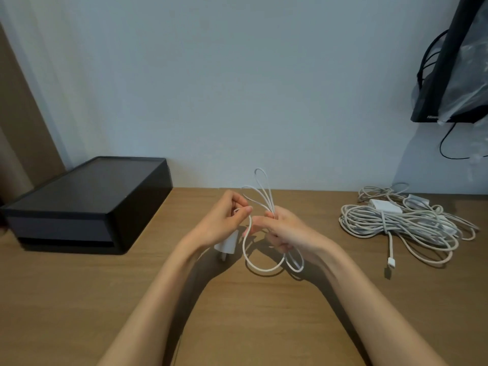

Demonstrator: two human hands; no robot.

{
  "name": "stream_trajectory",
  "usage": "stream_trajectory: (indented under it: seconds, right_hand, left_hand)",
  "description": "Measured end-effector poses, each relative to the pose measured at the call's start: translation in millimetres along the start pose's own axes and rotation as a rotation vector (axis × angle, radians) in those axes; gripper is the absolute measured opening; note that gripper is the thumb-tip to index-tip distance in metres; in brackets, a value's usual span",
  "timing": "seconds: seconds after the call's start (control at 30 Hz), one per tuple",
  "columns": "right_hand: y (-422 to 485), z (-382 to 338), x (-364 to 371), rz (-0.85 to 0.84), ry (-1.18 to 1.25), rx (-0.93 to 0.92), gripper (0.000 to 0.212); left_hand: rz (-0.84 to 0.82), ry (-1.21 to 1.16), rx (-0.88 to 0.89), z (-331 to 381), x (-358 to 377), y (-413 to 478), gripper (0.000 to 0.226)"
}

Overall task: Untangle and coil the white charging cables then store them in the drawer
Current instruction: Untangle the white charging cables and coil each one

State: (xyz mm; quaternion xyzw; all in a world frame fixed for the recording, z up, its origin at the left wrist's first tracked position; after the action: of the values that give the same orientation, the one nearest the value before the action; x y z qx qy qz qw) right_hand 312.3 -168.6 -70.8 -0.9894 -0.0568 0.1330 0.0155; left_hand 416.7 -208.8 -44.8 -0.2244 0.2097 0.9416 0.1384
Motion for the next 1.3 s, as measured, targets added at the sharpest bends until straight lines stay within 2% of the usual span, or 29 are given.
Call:
stream_trajectory:
  seconds: [0.1, 0.2, 0.27, 0.37, 0.47, 0.63, 0.73, 0.83, 0.93, 1.03, 1.3]
  right_hand:
    - [-1.7, -4.6, 1.8, -0.012, 0.027, -0.025, 0.023]
    - [-1.8, -8.2, -1.9, 0.010, 0.001, -0.049, 0.027]
    - [-3.0, -12.9, -6.7, 0.037, -0.041, -0.087, 0.019]
    - [-4.0, -18.0, -18.7, 0.117, -0.086, -0.131, 0.021]
    - [-3.7, -20.7, -27.2, 0.219, -0.301, -0.208, 0.009]
    - [-4.5, -22.5, -18.8, 0.262, -0.685, -0.277, 0.022]
    - [-6.5, -23.2, -16.1, 0.264, -0.844, -0.319, 0.021]
    - [-8.1, -24.7, -14.0, 0.246, -0.980, -0.371, 0.035]
    - [-4.8, -16.4, -14.6, 0.216, -1.166, -0.347, 0.026]
    - [-2.4, -9.9, -14.3, 0.195, -1.226, -0.323, 0.023]
    - [-0.5, -7.9, -7.1, 0.194, -1.362, -0.362, 0.019]
  left_hand:
    - [0.007, -0.073, -0.018, 4.2, -1.0, -0.3, 0.024]
    - [0.012, -0.117, -0.018, 6.8, -2.0, -0.6, 0.026]
    - [0.020, -0.115, -0.013, 7.0, -4.6, -0.6, 0.025]
    - [0.019, -0.065, 0.003, 7.9, -7.7, -0.1, 0.019]
    - [-0.010, 0.046, 0.042, 8.8, -3.7, -0.6, 0.011]
    - [-0.068, 0.284, -0.004, -10.6, 4.1, -1.3, 0.012]
    - [-0.108, 0.203, -0.058, -14.2, 7.3, -2.2, 0.016]
    - [-0.195, -0.009, -0.163, -19.1, 8.9, -6.1, 0.029]
    - [-0.232, 0.021, -0.238, -30.5, 10.3, -8.9, 0.059]
    - [-0.215, 0.063, -0.237, -35.1, 10.8, -6.3, 0.083]
    - [-0.296, 0.370, 0.006, -8.4, 27.6, -10.5, 0.084]
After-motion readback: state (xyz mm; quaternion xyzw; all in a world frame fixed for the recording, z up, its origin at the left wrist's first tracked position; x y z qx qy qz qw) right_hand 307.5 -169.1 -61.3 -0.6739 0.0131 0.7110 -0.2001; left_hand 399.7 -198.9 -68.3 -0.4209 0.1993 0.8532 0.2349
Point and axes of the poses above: each hand's wrist, its own y-axis towards the middle knuckle, its own x-axis out of the palm, z = x × y, the point moved 9 cm from there along y, towards the middle knuckle, and after that the axes turned 6 degrees about z, right-handed, at the moved point
